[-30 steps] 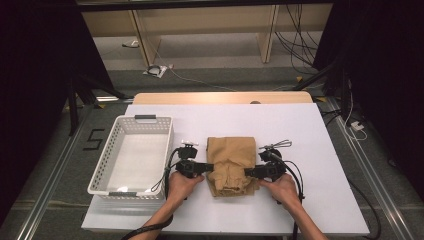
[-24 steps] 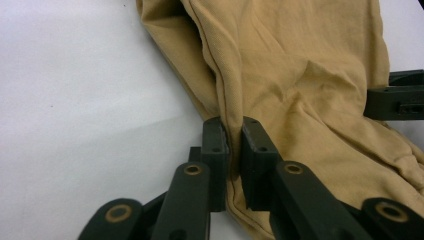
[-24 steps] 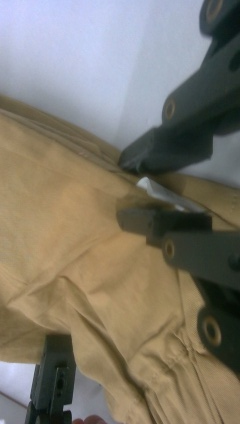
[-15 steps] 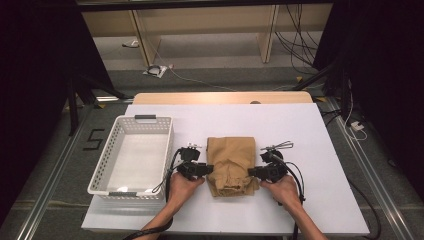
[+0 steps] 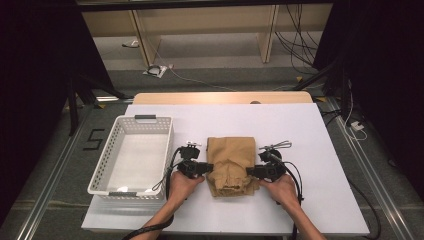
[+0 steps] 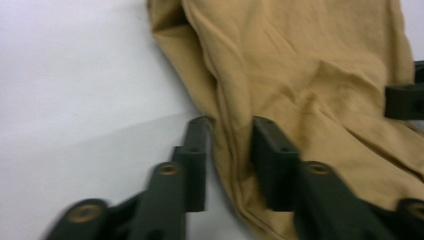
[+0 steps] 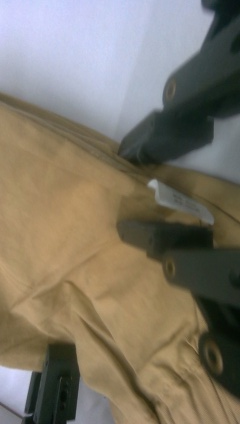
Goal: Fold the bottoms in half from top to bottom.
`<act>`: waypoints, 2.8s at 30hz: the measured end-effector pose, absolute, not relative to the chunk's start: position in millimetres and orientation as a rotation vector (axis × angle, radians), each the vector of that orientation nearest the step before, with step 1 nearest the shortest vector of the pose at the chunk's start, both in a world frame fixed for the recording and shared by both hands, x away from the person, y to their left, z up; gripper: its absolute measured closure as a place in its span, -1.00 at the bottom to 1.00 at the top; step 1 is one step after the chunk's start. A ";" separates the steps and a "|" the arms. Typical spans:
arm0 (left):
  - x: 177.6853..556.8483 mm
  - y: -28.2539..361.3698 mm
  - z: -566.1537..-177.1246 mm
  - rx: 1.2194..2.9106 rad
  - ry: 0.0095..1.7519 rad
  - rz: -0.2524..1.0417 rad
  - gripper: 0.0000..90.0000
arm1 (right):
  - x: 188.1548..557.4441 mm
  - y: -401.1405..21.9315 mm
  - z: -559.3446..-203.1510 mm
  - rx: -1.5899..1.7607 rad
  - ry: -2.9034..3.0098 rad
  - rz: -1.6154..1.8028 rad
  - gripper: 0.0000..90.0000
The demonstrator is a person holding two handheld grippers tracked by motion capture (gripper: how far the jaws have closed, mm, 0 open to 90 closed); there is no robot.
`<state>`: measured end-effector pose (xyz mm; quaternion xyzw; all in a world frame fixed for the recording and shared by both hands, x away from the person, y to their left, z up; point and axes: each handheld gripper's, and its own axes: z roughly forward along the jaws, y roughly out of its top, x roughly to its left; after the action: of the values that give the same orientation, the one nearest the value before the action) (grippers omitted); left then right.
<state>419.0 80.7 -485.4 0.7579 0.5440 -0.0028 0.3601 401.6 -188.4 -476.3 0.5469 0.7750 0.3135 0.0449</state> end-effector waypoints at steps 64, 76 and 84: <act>425.7 69.7 -474.7 1.960 1.317 0.198 1.00 | 416.5 -190.5 -474.5 1.424 2.345 0.947 1.00; 421.2 76.2 -467.2 1.931 1.321 0.125 0.56 | 409.0 -195.4 -464.3 1.425 2.298 1.040 0.43; 406.1 81.7 -459.3 1.929 1.319 0.067 -0.08 | 392.4 -201.5 -446.3 1.344 2.213 1.158 -0.02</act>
<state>406.1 81.7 -459.3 0.7592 0.5194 0.0264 0.3913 392.4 -201.5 -446.3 0.4682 0.7712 0.4036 0.1520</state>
